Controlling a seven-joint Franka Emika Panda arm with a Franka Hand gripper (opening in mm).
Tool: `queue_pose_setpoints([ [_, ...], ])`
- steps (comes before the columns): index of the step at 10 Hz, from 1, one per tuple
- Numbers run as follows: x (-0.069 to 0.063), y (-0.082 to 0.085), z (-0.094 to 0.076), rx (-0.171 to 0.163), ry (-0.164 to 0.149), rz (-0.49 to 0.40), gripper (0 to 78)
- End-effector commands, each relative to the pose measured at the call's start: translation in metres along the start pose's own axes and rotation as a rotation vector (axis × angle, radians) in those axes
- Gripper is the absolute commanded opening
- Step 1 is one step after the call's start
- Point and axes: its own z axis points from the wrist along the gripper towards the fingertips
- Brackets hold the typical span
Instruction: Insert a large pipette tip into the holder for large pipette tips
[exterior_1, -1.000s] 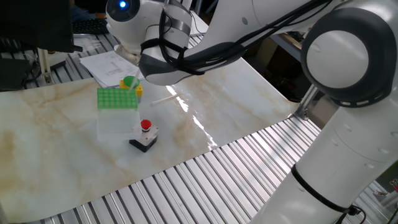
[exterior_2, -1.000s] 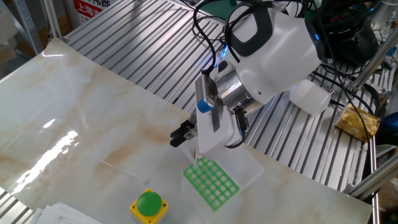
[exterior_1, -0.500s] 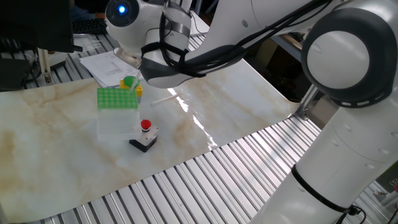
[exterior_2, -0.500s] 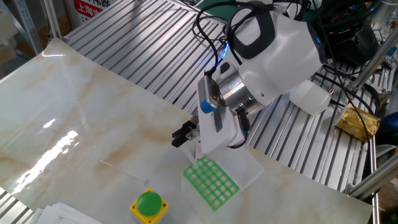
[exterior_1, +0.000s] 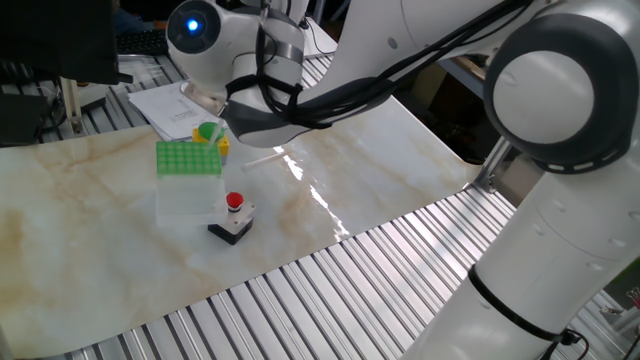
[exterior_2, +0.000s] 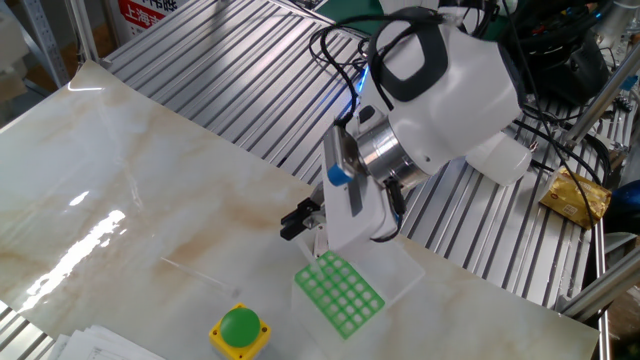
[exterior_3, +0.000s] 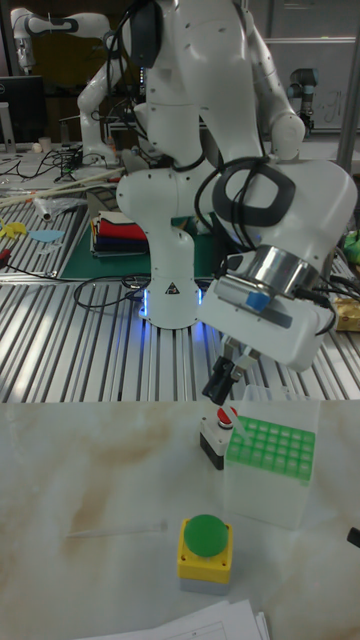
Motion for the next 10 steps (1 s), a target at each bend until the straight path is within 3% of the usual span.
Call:
queue_pose_setpoints([
  [1,0.0063,0.0013,0.0017,-0.003,-0.01,0.009,1.1],
  [10,0.0162,-0.0016,0.0007,-0.017,0.006,0.058,1.1],
])
